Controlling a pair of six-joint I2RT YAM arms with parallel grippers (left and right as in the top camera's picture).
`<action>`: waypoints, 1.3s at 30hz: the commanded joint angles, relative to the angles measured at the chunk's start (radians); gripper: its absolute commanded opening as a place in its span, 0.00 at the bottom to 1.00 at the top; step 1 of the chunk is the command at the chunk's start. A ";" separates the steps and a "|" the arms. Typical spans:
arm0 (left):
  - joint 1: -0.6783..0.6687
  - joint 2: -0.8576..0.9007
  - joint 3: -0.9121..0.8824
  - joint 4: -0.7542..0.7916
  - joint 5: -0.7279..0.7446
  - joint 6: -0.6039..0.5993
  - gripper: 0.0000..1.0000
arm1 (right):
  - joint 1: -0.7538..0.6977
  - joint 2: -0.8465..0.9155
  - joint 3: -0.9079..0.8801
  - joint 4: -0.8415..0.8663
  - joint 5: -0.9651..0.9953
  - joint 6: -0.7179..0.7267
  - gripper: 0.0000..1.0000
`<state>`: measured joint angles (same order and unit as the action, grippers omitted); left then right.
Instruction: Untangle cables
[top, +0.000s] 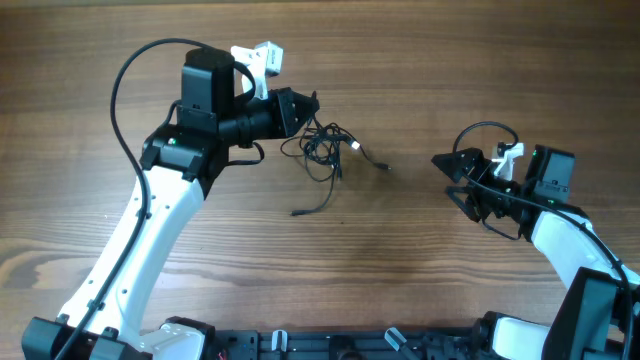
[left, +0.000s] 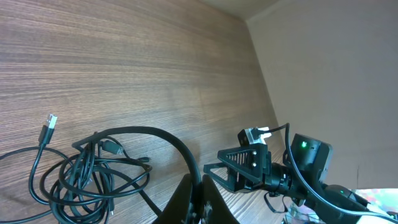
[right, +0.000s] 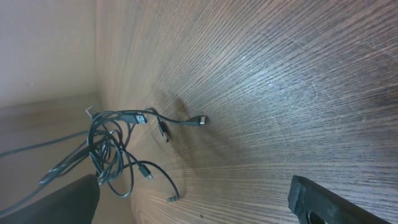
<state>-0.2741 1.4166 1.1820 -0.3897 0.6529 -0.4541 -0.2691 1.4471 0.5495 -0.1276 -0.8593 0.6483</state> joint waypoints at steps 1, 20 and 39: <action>0.028 -0.046 0.010 0.003 0.000 -0.006 0.04 | 0.004 -0.003 -0.002 0.004 -0.045 -0.017 1.00; 0.135 -0.142 0.010 -0.209 0.000 0.006 0.04 | 0.450 -0.003 -0.002 0.200 -0.080 0.198 1.00; 0.147 -0.233 0.010 -0.258 0.010 -0.078 0.04 | 0.546 -0.003 -0.002 0.587 -0.114 0.281 0.97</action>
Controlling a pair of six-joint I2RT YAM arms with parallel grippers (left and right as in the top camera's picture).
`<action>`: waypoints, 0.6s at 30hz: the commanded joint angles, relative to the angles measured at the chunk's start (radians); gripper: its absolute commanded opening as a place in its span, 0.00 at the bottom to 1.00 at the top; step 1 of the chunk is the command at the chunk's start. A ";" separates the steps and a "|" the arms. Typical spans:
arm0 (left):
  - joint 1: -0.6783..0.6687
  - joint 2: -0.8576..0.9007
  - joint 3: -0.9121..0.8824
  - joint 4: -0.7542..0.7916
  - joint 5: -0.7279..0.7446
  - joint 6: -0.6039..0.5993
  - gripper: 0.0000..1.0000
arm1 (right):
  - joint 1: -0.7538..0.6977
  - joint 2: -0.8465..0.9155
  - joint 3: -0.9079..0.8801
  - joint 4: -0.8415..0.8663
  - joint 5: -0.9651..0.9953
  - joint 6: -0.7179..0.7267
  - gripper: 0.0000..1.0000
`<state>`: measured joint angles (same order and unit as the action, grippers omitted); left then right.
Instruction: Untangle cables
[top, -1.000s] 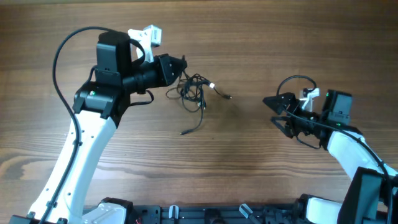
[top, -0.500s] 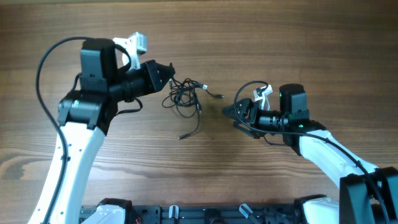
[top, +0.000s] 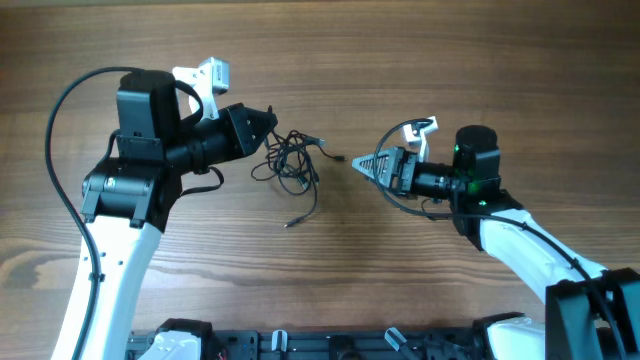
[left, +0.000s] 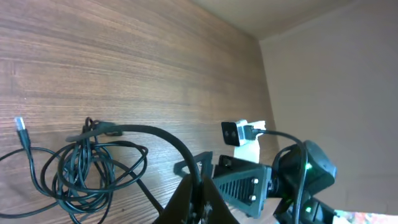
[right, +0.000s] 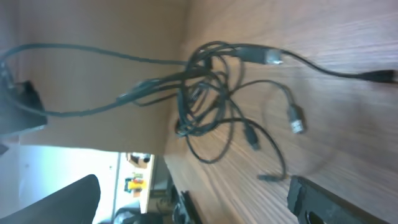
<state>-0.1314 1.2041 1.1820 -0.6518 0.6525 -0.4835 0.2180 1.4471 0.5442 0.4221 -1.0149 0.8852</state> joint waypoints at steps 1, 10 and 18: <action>0.005 -0.021 0.010 0.003 0.010 -0.048 0.04 | 0.091 -0.003 0.004 0.045 0.100 0.091 0.96; 0.004 -0.021 0.010 0.003 0.013 -0.048 0.04 | 0.296 -0.003 0.004 0.095 0.575 0.513 0.94; -0.011 -0.021 0.010 0.004 0.025 -0.048 0.04 | 0.352 0.003 0.004 0.198 0.739 0.618 0.95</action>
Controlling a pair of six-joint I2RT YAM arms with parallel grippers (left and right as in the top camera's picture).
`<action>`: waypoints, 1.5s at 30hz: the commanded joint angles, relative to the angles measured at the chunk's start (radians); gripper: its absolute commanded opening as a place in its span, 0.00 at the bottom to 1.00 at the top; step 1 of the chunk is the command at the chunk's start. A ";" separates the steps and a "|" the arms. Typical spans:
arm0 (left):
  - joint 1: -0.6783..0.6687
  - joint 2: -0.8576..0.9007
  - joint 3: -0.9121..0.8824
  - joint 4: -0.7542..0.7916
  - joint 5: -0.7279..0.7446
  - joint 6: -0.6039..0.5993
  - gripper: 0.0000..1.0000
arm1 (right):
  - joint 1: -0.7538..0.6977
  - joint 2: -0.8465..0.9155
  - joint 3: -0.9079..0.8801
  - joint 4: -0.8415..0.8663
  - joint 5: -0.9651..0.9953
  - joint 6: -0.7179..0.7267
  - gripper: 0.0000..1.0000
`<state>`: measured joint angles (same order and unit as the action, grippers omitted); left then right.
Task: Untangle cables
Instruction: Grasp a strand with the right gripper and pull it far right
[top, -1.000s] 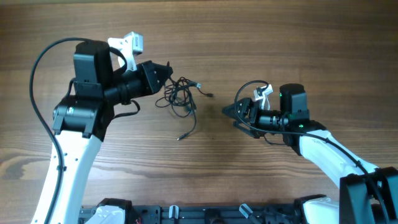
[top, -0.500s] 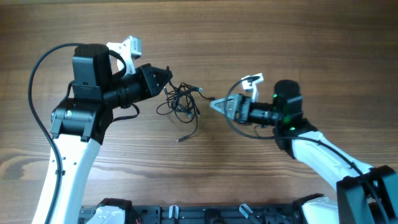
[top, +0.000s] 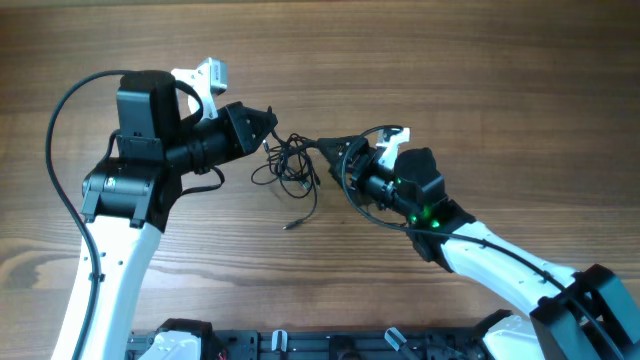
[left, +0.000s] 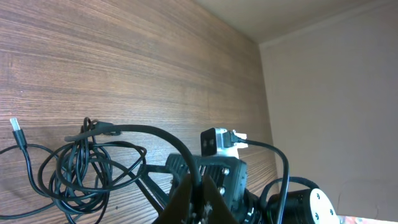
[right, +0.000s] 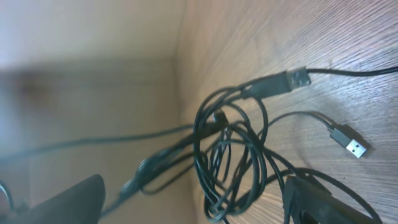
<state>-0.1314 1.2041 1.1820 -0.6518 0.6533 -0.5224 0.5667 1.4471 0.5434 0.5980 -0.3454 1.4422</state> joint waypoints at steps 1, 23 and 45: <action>-0.027 -0.021 0.010 0.004 0.027 -0.009 0.04 | 0.003 0.006 0.005 0.022 0.069 0.061 0.95; -0.168 -0.021 0.010 0.038 0.026 0.023 0.04 | 0.003 0.019 0.005 0.020 -0.058 0.086 0.38; 0.340 -0.272 0.010 -0.319 -0.512 0.073 0.04 | -0.806 0.009 0.005 0.328 -0.857 -0.104 0.04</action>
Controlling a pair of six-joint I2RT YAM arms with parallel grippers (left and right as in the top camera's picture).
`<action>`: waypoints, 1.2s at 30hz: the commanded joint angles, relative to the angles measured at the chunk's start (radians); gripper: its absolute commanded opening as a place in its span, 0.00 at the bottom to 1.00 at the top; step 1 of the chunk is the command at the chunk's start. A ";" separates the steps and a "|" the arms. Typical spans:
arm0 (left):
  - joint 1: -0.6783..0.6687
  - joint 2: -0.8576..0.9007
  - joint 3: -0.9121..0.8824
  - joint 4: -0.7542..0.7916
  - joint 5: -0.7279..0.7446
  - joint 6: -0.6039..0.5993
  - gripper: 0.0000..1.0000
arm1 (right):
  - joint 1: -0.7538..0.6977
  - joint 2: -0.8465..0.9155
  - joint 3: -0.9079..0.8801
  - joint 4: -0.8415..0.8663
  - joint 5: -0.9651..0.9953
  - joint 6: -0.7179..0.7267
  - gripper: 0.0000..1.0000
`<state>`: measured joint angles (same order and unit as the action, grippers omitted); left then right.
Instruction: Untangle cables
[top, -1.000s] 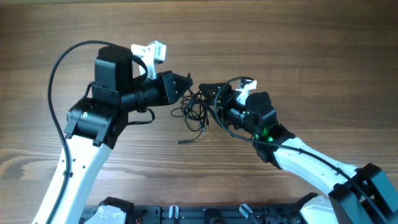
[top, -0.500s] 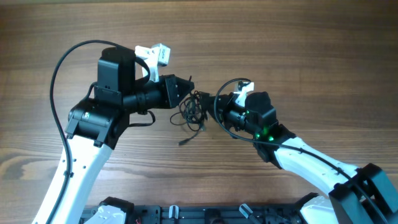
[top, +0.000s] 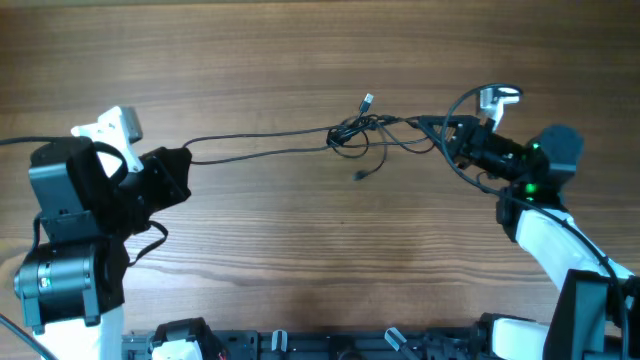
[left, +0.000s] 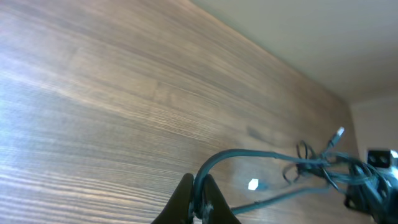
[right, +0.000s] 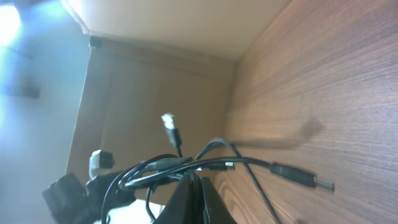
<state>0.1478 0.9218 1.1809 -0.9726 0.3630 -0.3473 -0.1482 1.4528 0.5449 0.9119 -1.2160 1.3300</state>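
A thin black cable (top: 260, 146) runs taut across the wooden table from my left gripper (top: 185, 165), which is shut on it, to a small knot of black cables (top: 355, 130) at the centre. My right gripper (top: 445, 128) is shut on strands coming out of the knot's right side. In the left wrist view the cable (left: 249, 152) arcs up from the closed fingertips (left: 198, 193) toward the knot (left: 323, 163). The right wrist view shows several strands (right: 186, 163) bunched at the gripper (right: 189, 182), a USB plug (right: 169, 124) sticking up and a barrel plug (right: 298, 176) lying on the table.
A loose plug end (top: 360, 175) hangs below the knot and another USB end (top: 367, 100) points up from it. The right arm's own wire loops above its wrist (top: 485, 95). Bare wooden table (top: 320, 260) surrounds the cables.
My right gripper, open at the knot before, is now shut on strands and sits far right. My left gripper has moved far left with its cable. The bundle is drawn out into a line.
My left gripper held a cable beside a loose tangle at centre while the right stood open far right. Then the tangle sat further left and the right gripper was close, then at the tangle. Now both grip cable, far apart, with a smaller knot between.
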 joint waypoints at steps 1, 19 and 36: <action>0.069 0.019 0.011 -0.001 -0.230 -0.153 0.04 | -0.112 0.003 0.003 0.014 0.009 0.007 0.04; -0.428 0.514 0.011 0.199 0.222 -0.199 0.83 | 0.226 0.004 0.003 -0.158 0.233 -0.132 0.09; -0.715 0.667 0.010 0.251 -0.144 -0.013 0.74 | 0.226 0.004 0.003 -0.568 0.422 -0.255 0.26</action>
<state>-0.5133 1.5299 1.1824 -0.7250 0.3080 -0.3641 0.0753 1.4548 0.5465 0.4881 -0.9619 1.0908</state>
